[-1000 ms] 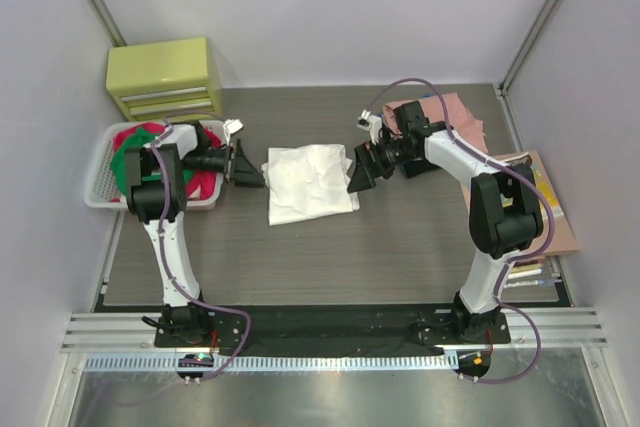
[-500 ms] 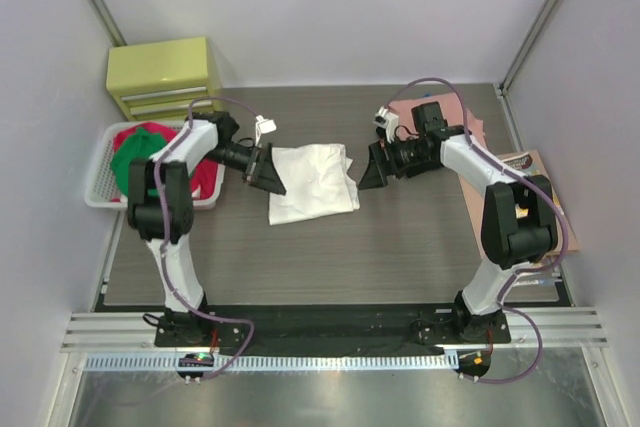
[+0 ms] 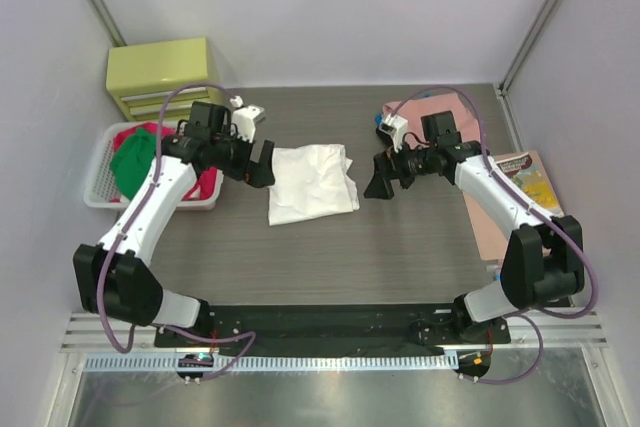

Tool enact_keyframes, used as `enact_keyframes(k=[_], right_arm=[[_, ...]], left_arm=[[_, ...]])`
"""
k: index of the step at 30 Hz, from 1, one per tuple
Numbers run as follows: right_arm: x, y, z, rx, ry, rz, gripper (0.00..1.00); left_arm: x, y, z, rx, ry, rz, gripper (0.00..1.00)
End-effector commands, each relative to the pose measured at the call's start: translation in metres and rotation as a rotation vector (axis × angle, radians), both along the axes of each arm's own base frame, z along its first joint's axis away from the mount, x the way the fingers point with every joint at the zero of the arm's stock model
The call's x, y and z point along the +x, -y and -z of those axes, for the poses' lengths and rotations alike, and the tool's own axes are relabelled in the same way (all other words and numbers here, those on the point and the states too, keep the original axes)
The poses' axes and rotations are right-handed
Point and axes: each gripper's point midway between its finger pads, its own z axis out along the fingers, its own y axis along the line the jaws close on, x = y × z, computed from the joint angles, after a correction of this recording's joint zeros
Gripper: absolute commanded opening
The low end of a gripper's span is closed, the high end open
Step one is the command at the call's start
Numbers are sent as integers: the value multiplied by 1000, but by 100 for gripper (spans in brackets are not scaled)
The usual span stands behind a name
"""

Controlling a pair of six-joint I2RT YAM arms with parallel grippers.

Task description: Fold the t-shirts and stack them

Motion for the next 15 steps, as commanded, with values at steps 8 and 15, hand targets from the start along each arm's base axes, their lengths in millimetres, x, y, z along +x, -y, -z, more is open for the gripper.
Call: enact_keyframes(k=[8,15], right_arm=[[35,-12,-13,-235,386,248,100],[52,-54,-20,-290,522,249,100]], left_arm=[[26,-113,-58,215,382,-518,100],[16,-140,-65,211,408,-594,100]])
